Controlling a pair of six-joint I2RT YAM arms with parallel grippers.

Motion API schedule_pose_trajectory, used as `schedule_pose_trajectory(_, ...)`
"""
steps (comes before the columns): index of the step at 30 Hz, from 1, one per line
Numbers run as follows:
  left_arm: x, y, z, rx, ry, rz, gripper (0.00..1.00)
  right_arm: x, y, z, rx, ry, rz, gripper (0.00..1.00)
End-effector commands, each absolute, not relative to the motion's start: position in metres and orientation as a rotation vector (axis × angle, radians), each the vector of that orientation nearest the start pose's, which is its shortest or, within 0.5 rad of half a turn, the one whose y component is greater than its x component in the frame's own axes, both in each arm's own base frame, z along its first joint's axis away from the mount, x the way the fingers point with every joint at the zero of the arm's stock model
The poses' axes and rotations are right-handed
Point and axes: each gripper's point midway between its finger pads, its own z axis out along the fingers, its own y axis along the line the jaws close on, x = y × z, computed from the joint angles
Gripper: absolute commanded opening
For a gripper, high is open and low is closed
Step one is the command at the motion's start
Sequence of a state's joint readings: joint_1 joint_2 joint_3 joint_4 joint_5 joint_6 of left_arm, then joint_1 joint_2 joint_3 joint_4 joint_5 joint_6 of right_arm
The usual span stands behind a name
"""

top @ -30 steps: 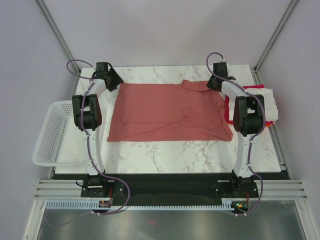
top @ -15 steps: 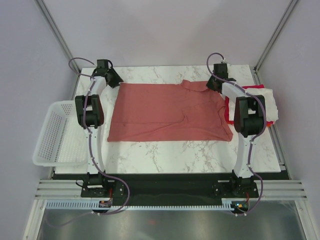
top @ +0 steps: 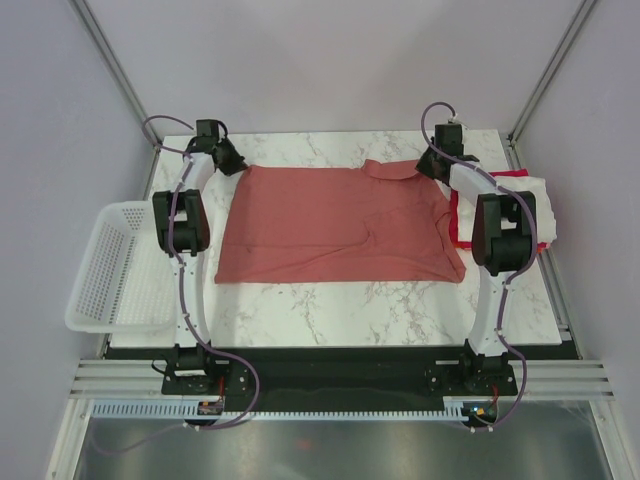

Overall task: Fold and stack the t-shirts
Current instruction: Fold the tshirt

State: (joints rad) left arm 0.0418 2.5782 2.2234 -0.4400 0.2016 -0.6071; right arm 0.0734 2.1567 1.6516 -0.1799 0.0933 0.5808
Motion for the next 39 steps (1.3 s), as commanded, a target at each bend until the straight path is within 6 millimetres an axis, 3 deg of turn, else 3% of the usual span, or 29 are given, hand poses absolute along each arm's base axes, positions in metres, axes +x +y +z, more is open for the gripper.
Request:
schedule_pose_trajectory(1,0.639,-0.035,0.027,-0.626,2.325,-0.537,0.02,0.589,0.047,0.129,0.607,2.082,0.333,0.0)
schedule_pose_trajectory(2,0.633,-0.032,0.02,-0.639,2.337,-0.543,0.02,0.589,0.047,0.131,0.607,2.083,0.336,0.0)
schedule_pose_trajectory(4,0.636,-0.03,0.038,-0.625,2.287,-0.555,0.02,0.59,0.047,0.139,0.603,2.074,0.344,0.0)
schedule_pose_trajectory(5,0.631,-0.028,0.033,-0.637,2.295,-0.545,0.02,0.589,0.048,0.139,0.601,2.075,0.349,0.0)
schedule_pose_trajectory(10,0.629,-0.02,0.058,-0.612,2.239,-0.499,0.05,0.588,0.05,0.137,0.599,2.082,0.36,0.0)
schedule_pose_trajectory(11,0.627,-0.019,0.055,-0.615,2.245,-0.493,0.24,0.588,0.051,0.134,0.599,2.089,0.362,0.0)
schedule_pose_trajectory(13,0.626,-0.02,0.057,-0.622,2.243,-0.492,0.43,0.588,0.051,0.129,0.598,2.099,0.364,0.0)
schedule_pose_trajectory(18,0.621,-0.026,0.037,-0.653,2.289,-0.528,0.65,0.588,0.051,0.122,0.607,2.11,0.368,0.0)
schedule_pose_trajectory(22,0.621,-0.023,0.027,-0.697,2.316,-0.516,0.67,0.588,0.052,0.122,0.605,2.111,0.369,0.0)
schedule_pose_trajectory(25,0.62,-0.016,0.034,-0.719,2.287,-0.476,0.68,0.587,0.056,0.121,0.594,2.119,0.395,0.0)
schedule_pose_trajectory(32,0.622,-0.023,0.022,-0.728,2.322,-0.523,0.66,0.587,0.056,0.12,0.601,2.118,0.401,0.0)
schedule_pose_trajectory(39,0.621,-0.026,0.014,-0.735,2.361,-0.542,0.56,0.586,0.059,0.12,0.601,2.118,0.423,0.0)
